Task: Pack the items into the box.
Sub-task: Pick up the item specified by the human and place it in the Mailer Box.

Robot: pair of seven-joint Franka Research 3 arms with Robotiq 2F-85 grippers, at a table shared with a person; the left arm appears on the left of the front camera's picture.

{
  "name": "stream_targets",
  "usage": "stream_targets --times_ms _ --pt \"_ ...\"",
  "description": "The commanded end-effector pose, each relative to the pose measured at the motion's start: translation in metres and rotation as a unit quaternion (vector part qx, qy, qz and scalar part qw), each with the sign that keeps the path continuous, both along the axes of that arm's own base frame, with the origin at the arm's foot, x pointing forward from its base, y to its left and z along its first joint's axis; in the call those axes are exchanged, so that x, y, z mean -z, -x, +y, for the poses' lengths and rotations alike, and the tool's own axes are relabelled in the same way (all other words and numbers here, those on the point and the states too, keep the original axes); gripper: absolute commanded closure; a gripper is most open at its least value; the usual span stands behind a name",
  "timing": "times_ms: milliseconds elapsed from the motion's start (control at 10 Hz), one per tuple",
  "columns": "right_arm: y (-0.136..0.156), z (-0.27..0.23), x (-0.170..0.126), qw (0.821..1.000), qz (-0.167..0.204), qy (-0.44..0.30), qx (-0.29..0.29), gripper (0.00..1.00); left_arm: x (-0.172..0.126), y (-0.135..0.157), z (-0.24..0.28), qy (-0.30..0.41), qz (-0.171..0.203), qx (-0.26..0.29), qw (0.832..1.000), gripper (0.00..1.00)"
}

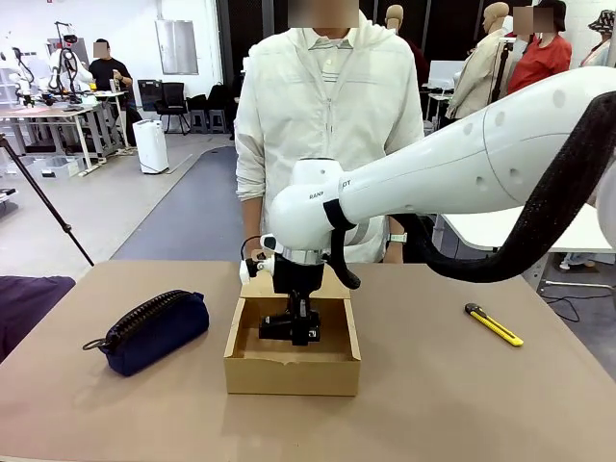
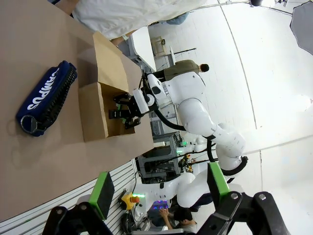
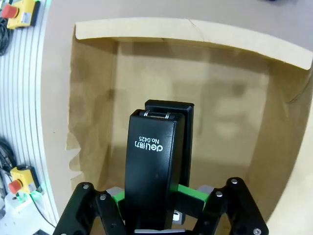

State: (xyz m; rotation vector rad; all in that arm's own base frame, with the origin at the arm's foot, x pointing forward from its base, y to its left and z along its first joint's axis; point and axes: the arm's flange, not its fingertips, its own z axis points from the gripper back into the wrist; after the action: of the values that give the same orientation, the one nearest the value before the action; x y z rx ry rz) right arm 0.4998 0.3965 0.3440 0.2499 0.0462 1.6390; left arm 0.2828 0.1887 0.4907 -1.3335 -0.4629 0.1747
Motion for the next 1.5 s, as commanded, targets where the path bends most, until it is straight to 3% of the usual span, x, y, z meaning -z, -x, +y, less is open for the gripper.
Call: stream_targets --times_ms 0,100,200,300,1100,1300,1400 --pt "0.001 -0.002 -0.007 1.0 -0.007 0.006 0.022 1.0 -0.001 0.0 0.0 0.009 -0.013 0.0 1.0 0.0" --pt "0.0 -0.003 -0.006 0.999 -0.009 0.016 0.03 0.93 -0.001 0.0 0.0 0.009 -0.013 0.0 1.0 0.0" --pt "0.001 -0.003 -0.006 0.999 -0.011 0.022 0.031 0.39 -0.001 0.0 0.0 0.009 -0.013 0.0 1.0 0.0" --pt "0.002 -0.003 -0.006 0.999 -0.011 0.018 0.032 0.0 -0.001 0.0 0.0 0.009 -0.013 0.0 1.0 0.0" --pt "0.0 -0.013 -0.02 0.998 -0.03 -0.002 0.059 0.0 -0.001 0.0 0.0 0.009 -0.013 0.0 1.0 0.0" --pt "0.002 -0.025 -0.038 0.995 -0.043 -0.013 0.085 0.0 -0.001 0.0 0.0 0.009 -0.013 0.0 1.0 0.0" --pt "0.007 -0.043 -0.061 0.99 -0.041 -0.023 0.131 0.0 -0.001 0.0 0.0 0.009 -0.013 0.0 1.0 0.0"
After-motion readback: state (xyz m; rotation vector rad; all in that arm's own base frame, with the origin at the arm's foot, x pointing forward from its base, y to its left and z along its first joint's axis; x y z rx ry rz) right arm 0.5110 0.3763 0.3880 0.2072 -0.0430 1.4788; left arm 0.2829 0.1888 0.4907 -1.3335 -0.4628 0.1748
